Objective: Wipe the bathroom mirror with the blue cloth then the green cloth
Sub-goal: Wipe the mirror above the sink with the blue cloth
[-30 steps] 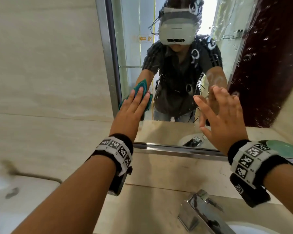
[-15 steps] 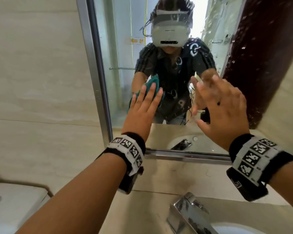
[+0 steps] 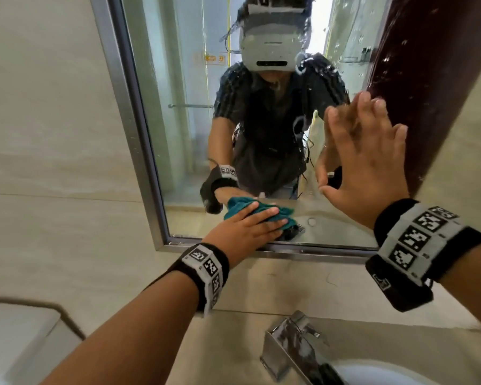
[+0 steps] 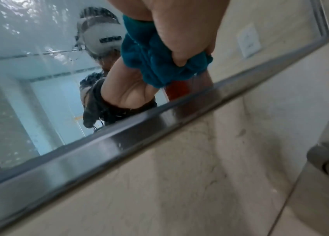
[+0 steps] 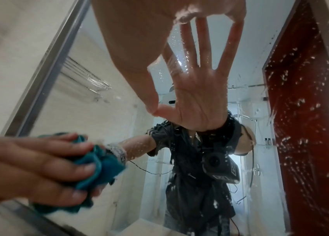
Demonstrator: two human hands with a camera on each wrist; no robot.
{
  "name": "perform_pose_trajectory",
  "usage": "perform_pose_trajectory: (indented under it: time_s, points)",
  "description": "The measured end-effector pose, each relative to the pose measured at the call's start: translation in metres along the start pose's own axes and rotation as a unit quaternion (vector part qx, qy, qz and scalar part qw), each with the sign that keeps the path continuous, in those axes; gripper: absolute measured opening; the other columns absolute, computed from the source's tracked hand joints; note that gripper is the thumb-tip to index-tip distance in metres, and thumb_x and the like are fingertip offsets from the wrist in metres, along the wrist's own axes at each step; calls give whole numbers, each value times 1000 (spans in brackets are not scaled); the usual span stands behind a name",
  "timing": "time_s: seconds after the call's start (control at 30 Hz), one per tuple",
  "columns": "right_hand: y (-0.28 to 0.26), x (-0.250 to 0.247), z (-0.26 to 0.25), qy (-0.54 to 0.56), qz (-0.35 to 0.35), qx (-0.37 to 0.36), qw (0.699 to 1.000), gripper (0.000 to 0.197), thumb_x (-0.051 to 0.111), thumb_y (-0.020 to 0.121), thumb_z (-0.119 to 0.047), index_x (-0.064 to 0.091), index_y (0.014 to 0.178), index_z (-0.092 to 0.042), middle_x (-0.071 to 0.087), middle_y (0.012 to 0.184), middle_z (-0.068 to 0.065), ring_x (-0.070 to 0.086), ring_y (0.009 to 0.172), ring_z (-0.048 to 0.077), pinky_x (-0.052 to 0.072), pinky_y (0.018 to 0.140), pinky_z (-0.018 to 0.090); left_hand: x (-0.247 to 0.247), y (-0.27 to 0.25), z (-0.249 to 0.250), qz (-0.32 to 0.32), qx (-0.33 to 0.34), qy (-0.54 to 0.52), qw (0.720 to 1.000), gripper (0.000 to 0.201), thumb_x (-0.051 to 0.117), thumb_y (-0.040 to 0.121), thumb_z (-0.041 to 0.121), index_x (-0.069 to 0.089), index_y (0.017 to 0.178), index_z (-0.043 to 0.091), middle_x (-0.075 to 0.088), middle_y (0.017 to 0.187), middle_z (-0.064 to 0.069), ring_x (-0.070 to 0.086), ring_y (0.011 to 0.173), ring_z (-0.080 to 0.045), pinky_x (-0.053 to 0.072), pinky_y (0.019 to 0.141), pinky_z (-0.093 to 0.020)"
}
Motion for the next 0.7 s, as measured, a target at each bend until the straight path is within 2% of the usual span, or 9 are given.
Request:
perform_pose_trajectory:
  time_s: [0.07,0.13,0.23,0.33,0.4,0.47,0.6,0.67,0.7]
  points:
    - [0,0,-1,-1,-1,-2,1000,101,69,75,-33,1,150,-27,-10,156,13,-9,143,31,6,110,63,10,-1,4,-54,28,-7,998,67,42,96,9,9,151,27,-4,158,8,-11,145,-20,-20,105,-40]
    - [1,0,0,-4,-7,-7,1000,104,70,74,-34,-1,150,-27,-11,156,13,-10,143,31,7,109,64,16,-3,6,-86,49,-17,995,62,37,99,11,6,151,28,-7,158,11,-16,144,-18,-23,104,-37]
    - [0,0,3,-9,-32,-14,999,115,76,67,-40,-3,150,-28,-12,156,12,-11,143,31,8,109,64,15,-5,8,-135,40,-67,988,58,36,101,14,8,150,28,4,158,11,-6,145,-12,-14,112,-31]
    - [-5,-2,7,-2,-48,-32,998,109,74,71,-35,-1,150,-28,-14,156,9,-12,143,29,8,111,61,1,-10,13,-155,21,-108,982,64,40,100,14,5,150,31,14,158,6,4,146,-14,-3,116,-33]
    - [-11,-6,10,15,-62,-50,997,106,74,71,-31,4,150,-28,-11,156,8,-8,143,28,9,113,57,-14,-13,15,-139,5,-115,984,69,41,98,10,0,150,31,12,158,4,4,146,-17,0,117,-35]
    - [-16,-16,17,19,-72,-59,995,102,75,69,-28,12,149,-27,-2,157,8,2,143,29,13,113,55,-36,-13,12,-103,-17,-122,987,72,39,98,6,-3,150,31,7,159,6,1,146,-18,1,116,-36]
    - [-26,-32,26,43,-104,-68,991,96,78,64,-25,26,145,-27,17,151,10,19,138,30,24,108,51,-74,-8,3,-37,-55,-171,983,78,40,94,-2,-1,150,33,3,158,10,-1,146,-15,7,118,-32]
    - [-27,-47,30,71,-121,-69,988,91,75,67,-28,27,144,-30,25,148,7,27,133,28,31,106,49,-99,-3,-2,32,-100,-250,963,79,46,92,-3,7,150,34,11,157,11,8,145,-13,17,116,-27]
    - [-26,-53,31,93,-132,-73,984,88,73,70,-31,25,144,-32,27,146,4,31,130,26,34,106,47,-113,-1,-5,76,-130,-303,941,76,49,92,0,14,149,33,20,155,10,17,143,-14,22,114,-25]
Point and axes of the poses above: each hand's wrist, its own y-axis towards the middle knuckle, its own x-axis out of the palm, z = x × y, the point moved 2 cm from there along y, towards the middle knuckle
